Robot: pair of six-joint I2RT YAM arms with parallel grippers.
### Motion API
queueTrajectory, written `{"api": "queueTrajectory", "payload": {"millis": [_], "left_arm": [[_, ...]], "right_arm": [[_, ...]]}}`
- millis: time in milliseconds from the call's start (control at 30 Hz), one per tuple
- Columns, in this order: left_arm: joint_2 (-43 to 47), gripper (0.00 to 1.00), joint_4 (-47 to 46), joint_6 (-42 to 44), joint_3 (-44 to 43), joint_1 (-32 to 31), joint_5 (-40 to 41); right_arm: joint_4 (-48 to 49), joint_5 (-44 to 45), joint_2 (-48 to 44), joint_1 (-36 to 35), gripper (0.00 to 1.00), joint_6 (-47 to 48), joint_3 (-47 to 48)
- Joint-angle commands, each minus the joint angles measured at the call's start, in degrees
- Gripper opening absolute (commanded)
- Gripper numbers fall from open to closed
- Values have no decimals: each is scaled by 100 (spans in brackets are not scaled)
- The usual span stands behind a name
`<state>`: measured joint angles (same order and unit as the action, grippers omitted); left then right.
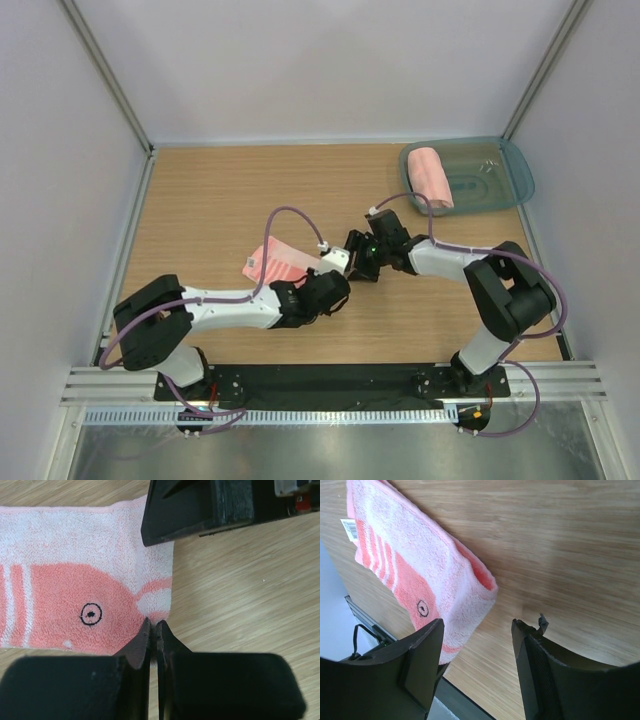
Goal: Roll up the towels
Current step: Roll the towel
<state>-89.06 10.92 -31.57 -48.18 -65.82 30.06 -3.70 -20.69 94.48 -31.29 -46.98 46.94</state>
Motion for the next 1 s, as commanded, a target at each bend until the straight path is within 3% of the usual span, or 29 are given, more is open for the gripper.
{"api": "queueTrajectory", "payload": {"millis": [0, 200, 300, 333, 433, 500, 700, 967], "left_arm": [[327, 0, -230, -156, 81, 34, 70], [573, 0, -222, -200, 107, 34, 8], [652, 0, -239, -253, 116, 34, -71], [653, 0, -248, -253, 125, 34, -88], [635, 0, -239, -279, 134, 34, -115], [609, 0, -248, -305, 143, 34, -159], [521, 0, -300, -350, 195, 34, -509], [223, 0, -415, -604, 99, 34, -1248]], "right_arm": [[248, 21, 9, -53, 64, -74, 324], [326, 12, 457, -211, 59, -83, 492], [344, 12, 607, -255, 49, -92, 527], [335, 12, 624, -246, 44, -92, 518], [222, 196, 563, -255, 9, 4, 562], [-59, 363, 510, -238, 1, 145, 693], [-868, 846, 326, -167, 1, 566, 1054], [-2036, 1672, 133, 8, 38, 1103, 1651]]}}
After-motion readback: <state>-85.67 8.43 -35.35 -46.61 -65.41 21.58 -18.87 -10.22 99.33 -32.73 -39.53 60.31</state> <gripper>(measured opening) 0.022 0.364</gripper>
